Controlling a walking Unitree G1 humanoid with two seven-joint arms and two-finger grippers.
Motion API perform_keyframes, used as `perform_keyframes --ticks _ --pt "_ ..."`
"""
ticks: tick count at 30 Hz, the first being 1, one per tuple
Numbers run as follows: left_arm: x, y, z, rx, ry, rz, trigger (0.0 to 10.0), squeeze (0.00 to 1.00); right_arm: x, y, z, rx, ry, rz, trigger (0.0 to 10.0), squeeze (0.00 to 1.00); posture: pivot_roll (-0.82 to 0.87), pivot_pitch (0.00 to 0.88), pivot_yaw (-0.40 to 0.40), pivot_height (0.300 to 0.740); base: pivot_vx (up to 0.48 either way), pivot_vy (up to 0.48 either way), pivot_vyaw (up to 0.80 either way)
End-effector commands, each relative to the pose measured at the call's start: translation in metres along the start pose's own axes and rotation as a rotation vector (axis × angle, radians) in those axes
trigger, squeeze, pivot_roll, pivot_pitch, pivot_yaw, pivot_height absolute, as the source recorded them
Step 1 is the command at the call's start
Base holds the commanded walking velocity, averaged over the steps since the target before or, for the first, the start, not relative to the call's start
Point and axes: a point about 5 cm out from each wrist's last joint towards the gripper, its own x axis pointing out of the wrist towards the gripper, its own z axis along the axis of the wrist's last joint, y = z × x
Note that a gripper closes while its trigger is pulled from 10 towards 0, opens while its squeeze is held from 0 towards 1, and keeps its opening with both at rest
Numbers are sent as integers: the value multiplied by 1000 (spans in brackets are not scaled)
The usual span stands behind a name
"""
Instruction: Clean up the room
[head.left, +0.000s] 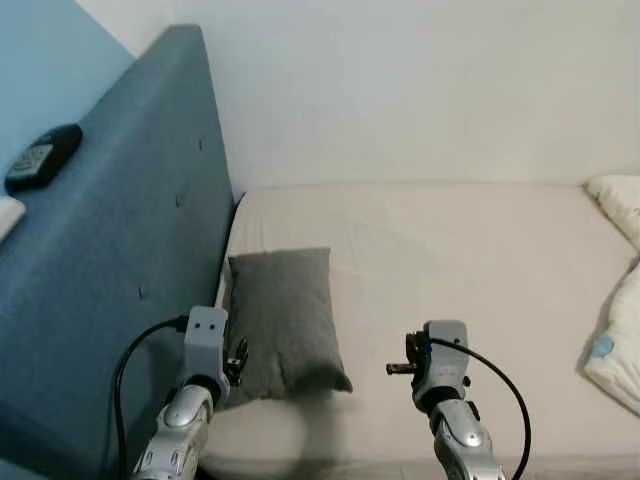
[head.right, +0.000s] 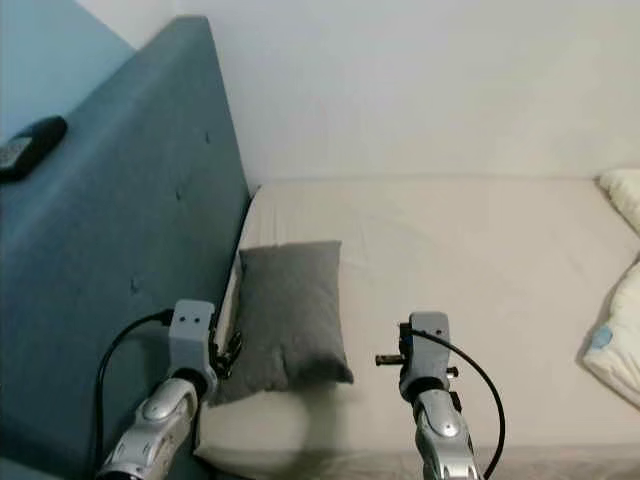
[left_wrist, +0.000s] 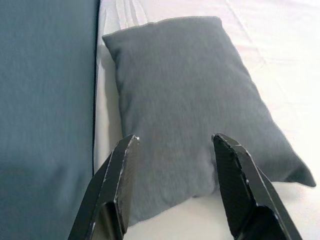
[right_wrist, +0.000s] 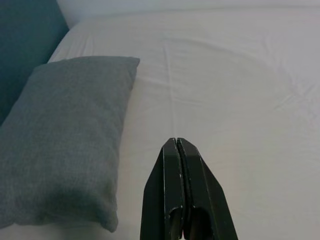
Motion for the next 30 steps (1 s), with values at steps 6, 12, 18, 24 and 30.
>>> perform_keyframes --ticks 6,12,18,24,30 --pt "-8 8 -24 -63 125 9 10000 0 -7 1 -26 49 126 4 10000 0 27 69 -23 729 0 0 0" --pt "-12 11 -40 -55 171 17 10000 0 -9 4 -41 30 230 8 10000 0 25 59 -15 729 0 0 0" --pt "-19 19 -65 -20 286 48 10000 0 -14 7 -56 32 284 8 10000 0 24 51 -14 729 0 0 0" --pt "-25 20 -74 3 319 63 10000 0 -24 13 -75 50 405 87 10000 0 26 51 -13 729 0 0 0" --pt "-26 17 -77 12 326 70 10000 0 -32 4 -85 52 463 28 10000 0 36 51 -20 729 0 0 0"
